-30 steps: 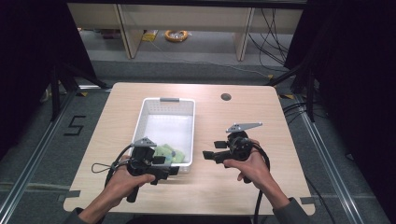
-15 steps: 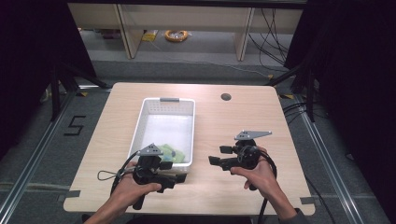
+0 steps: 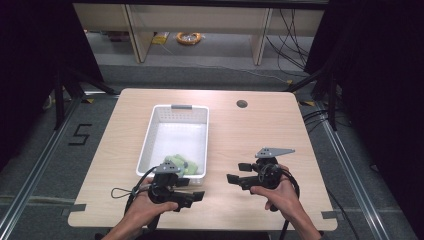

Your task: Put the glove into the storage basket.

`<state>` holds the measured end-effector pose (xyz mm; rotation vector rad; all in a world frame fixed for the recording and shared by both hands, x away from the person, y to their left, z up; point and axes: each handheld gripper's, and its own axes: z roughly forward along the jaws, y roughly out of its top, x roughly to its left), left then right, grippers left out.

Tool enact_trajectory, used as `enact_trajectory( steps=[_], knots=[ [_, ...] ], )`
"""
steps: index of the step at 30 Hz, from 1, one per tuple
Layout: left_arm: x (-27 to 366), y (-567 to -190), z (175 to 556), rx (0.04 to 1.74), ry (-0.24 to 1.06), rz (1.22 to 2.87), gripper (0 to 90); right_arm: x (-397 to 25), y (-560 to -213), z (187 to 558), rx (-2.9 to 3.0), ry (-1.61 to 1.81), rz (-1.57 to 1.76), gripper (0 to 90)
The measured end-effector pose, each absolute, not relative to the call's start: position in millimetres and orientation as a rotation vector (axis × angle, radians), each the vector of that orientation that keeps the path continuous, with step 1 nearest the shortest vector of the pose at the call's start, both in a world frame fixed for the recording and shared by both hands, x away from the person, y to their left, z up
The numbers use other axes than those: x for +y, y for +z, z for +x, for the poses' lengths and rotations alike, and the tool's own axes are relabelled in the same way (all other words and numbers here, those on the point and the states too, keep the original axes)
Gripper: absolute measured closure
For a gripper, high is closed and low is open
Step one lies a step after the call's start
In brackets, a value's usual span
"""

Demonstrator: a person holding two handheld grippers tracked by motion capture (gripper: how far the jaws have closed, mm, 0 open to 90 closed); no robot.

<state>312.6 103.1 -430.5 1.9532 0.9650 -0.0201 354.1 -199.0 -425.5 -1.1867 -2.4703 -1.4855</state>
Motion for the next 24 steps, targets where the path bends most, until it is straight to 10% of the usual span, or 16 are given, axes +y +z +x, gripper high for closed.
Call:
enact_trajectory(
  steps=[24],
  knots=[
    [99.4, -454.3, 298.8, 0.950, 0.024, 1.960, 25.1, -210.8, -448.7, 337.2, -2.448, -1.476, -1.231, 25.5]
  ],
)
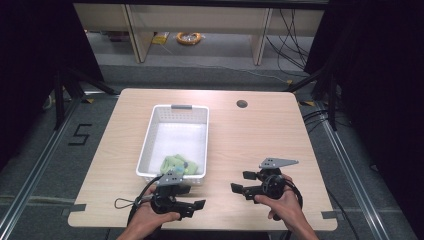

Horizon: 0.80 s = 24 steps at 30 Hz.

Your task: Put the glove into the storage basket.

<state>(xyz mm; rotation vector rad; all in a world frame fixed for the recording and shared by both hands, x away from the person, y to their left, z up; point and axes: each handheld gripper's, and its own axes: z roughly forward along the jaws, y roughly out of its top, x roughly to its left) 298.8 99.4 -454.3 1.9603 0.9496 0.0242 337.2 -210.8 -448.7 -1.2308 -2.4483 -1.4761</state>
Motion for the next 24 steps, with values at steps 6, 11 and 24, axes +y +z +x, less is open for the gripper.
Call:
enact_trajectory(
  steps=[6, 11, 24],
  knots=[
    [96.3, -467.4, 294.9, 0.921, 0.020, 1.994, 25.3, -212.6, -455.6, 334.0, -2.466, -1.515, -1.185, 23.8],
    [95.5, -472.3, 292.1, 0.922, 0.026, 2.002, 25.2, -212.4, -459.0, 331.1, -2.471, -1.504, -1.173, 23.4],
    [95.6, -481.7, 284.9, 0.892, 0.023, 2.027, 22.7, -214.7, -467.2, 319.8, -2.484, -1.494, -1.163, 22.7]
  ],
)
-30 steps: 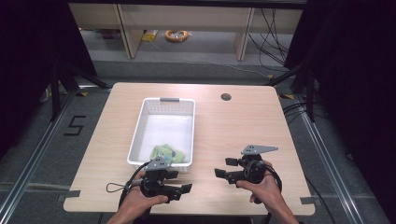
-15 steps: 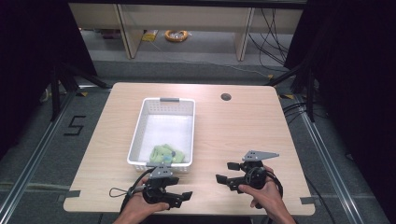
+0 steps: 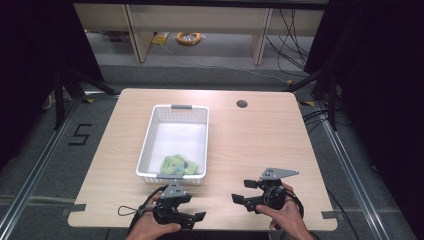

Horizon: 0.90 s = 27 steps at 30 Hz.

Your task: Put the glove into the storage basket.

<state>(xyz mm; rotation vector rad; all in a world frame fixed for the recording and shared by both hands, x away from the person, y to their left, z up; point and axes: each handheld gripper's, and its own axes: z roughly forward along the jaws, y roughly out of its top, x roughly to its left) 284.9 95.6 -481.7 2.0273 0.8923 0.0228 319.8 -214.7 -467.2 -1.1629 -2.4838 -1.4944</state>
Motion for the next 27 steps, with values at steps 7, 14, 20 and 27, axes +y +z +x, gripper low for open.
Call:
enact_trajectory(
  steps=[7, 14, 20, 27],
  knots=[
    [94.8, -486.5, 281.5, 0.879, 0.033, 2.029, 18.9, -216.9, -471.3, 314.4, -2.498, -1.519, -1.113, 15.9],
    [91.5, -496.2, 273.7, 0.861, 0.035, 2.070, 17.1, -219.5, -477.1, 304.9, -2.531, -1.496, -1.104, 15.9],
    [91.0, -502.6, 266.6, 0.846, 0.056, 2.105, 17.1, -226.4, -483.1, 295.7, -2.558, -1.447, -1.110, 16.1],
    [89.1, -506.9, 260.0, 0.854, 0.050, 2.111, 17.2, -232.0, -490.7, 291.3, -2.586, -1.430, -1.060, 16.3]
  ],
)
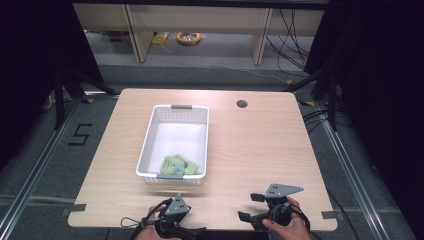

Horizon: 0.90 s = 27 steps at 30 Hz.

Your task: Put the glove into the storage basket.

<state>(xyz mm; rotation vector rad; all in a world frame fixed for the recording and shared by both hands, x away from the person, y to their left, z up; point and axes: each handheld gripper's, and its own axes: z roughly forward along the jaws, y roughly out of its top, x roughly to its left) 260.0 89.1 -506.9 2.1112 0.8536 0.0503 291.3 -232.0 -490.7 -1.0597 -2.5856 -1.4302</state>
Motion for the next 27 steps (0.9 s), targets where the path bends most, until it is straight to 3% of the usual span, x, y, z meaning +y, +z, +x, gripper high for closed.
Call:
enact_trajectory(
  steps=[27],
  knots=[
    [89.5, -514.9, 253.3, 0.814, 0.102, 2.189, 17.3, -227.7, -500.1, 274.2, -2.709, -1.310, -1.031, 16.3]
  ],
)
